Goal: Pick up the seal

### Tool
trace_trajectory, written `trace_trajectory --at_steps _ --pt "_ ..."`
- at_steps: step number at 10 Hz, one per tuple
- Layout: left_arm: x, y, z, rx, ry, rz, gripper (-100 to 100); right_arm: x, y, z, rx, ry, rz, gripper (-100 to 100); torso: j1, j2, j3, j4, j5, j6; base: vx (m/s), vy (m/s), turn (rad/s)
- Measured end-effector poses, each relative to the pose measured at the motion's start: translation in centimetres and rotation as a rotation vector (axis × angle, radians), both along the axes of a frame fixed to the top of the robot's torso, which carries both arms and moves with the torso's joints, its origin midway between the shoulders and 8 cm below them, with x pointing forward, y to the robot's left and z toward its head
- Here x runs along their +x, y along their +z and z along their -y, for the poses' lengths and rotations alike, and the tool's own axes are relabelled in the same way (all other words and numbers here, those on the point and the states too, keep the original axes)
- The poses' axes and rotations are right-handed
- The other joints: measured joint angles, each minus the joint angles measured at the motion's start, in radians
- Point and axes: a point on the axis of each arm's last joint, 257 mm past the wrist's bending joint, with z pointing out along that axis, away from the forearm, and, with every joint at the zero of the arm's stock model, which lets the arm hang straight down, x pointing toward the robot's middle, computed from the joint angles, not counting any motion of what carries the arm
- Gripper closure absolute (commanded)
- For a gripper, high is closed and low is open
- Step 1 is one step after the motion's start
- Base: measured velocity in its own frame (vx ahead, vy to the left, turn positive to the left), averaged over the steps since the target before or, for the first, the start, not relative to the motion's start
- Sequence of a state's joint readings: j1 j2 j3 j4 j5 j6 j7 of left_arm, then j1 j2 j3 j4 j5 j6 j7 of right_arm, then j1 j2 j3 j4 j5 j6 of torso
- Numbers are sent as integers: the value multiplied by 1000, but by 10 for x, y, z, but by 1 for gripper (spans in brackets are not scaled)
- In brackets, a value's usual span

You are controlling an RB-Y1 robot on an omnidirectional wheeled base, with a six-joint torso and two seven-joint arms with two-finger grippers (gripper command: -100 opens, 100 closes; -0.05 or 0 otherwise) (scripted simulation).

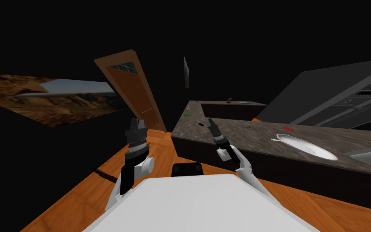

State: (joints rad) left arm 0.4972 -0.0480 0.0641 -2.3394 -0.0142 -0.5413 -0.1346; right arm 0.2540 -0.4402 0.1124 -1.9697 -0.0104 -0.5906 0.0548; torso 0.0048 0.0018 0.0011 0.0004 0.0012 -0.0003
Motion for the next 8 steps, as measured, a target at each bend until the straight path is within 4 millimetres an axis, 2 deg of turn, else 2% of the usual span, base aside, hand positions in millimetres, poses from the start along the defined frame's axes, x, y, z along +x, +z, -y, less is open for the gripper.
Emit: trace_trajectory --at_steps 8 --pt "0 0 0 0 0 0 0 17 -33 -16 -274 87 7 -100 -1 0 0 0 0 0 7 67 263"
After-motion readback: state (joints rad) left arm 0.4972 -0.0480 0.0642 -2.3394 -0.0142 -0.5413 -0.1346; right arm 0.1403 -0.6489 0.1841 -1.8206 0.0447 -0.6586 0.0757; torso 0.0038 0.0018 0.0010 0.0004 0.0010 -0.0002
